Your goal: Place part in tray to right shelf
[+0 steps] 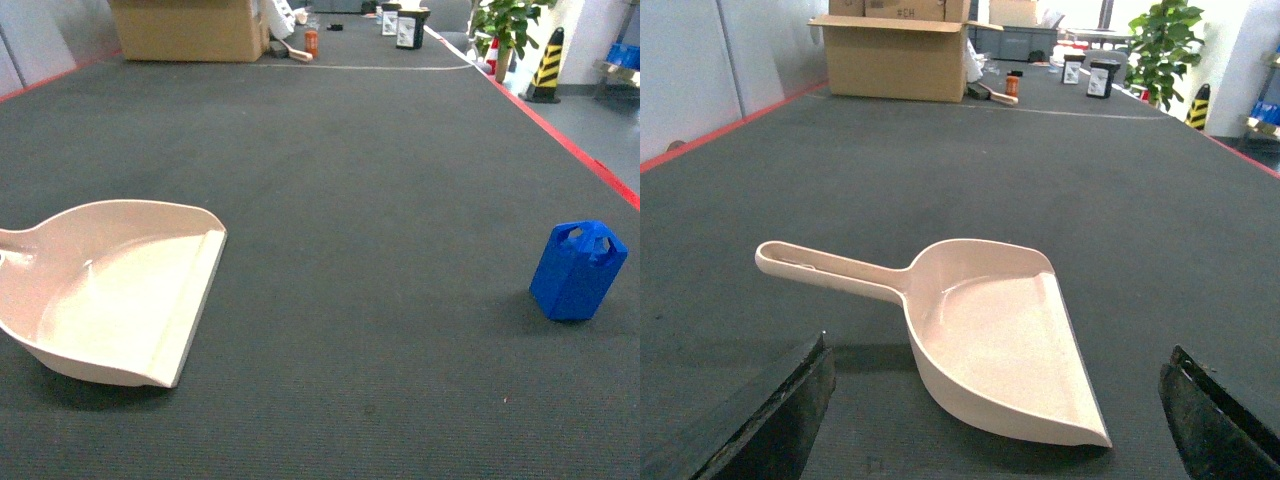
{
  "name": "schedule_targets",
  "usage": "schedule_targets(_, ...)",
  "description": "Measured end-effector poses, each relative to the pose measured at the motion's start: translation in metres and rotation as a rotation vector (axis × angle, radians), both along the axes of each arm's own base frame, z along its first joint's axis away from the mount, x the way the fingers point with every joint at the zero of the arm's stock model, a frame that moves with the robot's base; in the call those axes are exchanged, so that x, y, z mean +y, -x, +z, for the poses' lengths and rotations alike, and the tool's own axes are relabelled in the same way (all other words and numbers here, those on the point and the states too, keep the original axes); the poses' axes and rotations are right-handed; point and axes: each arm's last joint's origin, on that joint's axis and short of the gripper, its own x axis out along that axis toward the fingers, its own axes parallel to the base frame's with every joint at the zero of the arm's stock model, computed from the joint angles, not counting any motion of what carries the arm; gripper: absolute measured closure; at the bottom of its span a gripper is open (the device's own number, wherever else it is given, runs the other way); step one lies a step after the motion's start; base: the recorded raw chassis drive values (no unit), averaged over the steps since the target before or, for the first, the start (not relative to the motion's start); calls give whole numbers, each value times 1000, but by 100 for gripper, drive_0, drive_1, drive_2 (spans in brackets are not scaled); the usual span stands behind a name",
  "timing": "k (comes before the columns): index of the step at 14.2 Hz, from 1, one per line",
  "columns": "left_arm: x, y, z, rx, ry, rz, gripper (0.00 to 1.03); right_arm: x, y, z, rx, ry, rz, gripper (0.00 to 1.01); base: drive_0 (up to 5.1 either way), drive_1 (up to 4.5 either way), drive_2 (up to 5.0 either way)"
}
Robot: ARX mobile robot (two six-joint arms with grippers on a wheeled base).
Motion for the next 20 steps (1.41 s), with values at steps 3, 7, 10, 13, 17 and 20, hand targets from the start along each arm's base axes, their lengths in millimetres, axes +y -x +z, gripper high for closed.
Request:
schedule_targets(3, 0, 0, 0, 0, 0, 0, 5, 0, 0, 0, 0, 0, 0, 3, 0, 0, 0)
schedule_targets(7, 0, 0, 0, 0, 0, 0, 5, 0, 0, 0, 0, 0, 0, 3, 0, 0, 0)
schedule_targets(10, 0, 0, 0, 0, 0, 0, 5, 0, 0, 0, 0, 0, 0, 3, 0, 0, 0)
schedule_targets(13, 0, 0, 0, 0, 0, 0, 5, 0, 0, 0, 0, 0, 0, 3, 0, 0, 0)
schedule_targets(17, 0, 0, 0, 0, 0, 0, 5, 0, 0, 0, 0, 0, 0, 3, 0, 0, 0)
schedule_targets(20, 0, 0, 0, 0, 0, 0, 5, 0, 0, 0, 0, 0, 0, 3, 0, 0, 0)
